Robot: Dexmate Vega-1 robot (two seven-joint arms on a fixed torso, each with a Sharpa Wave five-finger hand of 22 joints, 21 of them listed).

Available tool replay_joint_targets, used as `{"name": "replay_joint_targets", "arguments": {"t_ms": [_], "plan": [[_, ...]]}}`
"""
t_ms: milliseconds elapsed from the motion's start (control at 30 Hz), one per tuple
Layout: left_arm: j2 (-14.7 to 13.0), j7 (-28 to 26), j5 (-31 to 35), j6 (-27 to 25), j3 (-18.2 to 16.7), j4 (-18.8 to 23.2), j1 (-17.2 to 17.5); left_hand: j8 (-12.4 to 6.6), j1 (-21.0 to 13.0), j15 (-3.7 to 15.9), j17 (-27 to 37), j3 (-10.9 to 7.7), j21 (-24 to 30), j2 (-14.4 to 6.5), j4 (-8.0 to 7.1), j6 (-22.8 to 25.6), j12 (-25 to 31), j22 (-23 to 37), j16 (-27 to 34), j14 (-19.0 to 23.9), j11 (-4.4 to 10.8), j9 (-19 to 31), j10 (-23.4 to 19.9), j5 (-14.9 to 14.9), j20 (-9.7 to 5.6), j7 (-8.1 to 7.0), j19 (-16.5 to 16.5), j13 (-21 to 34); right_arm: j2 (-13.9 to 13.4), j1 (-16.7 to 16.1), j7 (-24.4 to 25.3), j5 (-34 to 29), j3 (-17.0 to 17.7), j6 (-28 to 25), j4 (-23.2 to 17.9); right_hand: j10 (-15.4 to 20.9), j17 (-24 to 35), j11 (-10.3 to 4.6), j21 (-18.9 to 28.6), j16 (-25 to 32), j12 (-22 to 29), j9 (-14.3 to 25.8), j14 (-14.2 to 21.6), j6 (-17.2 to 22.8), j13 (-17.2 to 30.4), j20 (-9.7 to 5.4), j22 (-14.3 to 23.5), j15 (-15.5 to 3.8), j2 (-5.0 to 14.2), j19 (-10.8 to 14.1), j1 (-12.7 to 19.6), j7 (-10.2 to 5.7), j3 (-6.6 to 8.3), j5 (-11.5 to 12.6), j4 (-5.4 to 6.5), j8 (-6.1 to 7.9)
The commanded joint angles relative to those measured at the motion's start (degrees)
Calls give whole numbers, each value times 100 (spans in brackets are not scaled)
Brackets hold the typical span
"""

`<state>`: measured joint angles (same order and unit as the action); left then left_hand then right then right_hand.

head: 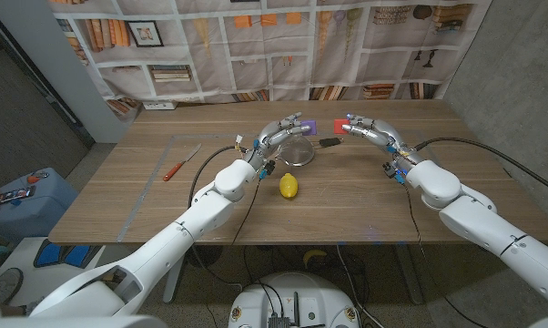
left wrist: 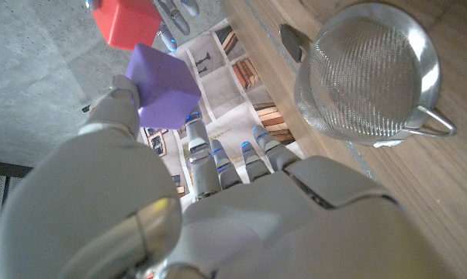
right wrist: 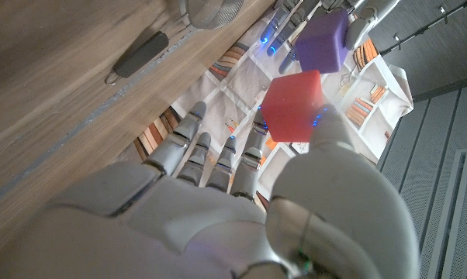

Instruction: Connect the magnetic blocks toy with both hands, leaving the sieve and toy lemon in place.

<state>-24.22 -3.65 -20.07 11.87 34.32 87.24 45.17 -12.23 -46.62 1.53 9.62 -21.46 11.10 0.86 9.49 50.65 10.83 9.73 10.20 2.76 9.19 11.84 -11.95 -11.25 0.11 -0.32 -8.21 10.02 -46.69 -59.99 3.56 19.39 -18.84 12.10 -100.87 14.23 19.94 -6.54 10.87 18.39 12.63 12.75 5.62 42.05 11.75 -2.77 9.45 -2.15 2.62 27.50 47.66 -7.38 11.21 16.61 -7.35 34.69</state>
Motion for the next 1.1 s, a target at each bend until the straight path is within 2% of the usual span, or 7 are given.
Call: {"name": "replay_joint_targets", "arguments": {"t_ms": [33, 700, 1100], "plan": [[-44, 249, -208, -144, 25, 57, -40, -4, -227, -47, 12, -12, 1, -306, -41, 444, -9, 34, 0, 19, -35, 22, 27, -24, 45, -493, -12, 6, 106, 106, -106, -44, -131, 155, 58, 35, 14, 29, -17, -9, -21, 1, -15, 590, 16, -314, 11, -234, 337, -19, 325, -535, -16, -14, -14, -9], [-72, 462, -345, -240, 69, 31, -124, -4, -185, -63, 12, 0, 6, -340, -43, 446, -4, 35, 5, 20, -45, 27, 38, -25, 56, -483, -16, 7, 160, 242, -76, -325, -287, 151, 98, 106, 11, 41, -8, -13, -5, -52, -5, 621, 17, -323, 10, -232, 378, -1, 341, -533, -34, -66, -30, -56], [-87, 458, -339, -224, 69, 56, -109, -5, -171, -68, 11, 4, 10, -352, -39, 447, 2, 35, 9, 31, -52, 29, 29, -25, 62, -484, -24, 7, 194, 287, -154, -276, -318, 200, 143, 121, 12, 52, -7, -13, -8, -75, -1, 642, 17, -327, 9, -234, 402, 4, 344, -534, -44, -94, -34, -79]]}}
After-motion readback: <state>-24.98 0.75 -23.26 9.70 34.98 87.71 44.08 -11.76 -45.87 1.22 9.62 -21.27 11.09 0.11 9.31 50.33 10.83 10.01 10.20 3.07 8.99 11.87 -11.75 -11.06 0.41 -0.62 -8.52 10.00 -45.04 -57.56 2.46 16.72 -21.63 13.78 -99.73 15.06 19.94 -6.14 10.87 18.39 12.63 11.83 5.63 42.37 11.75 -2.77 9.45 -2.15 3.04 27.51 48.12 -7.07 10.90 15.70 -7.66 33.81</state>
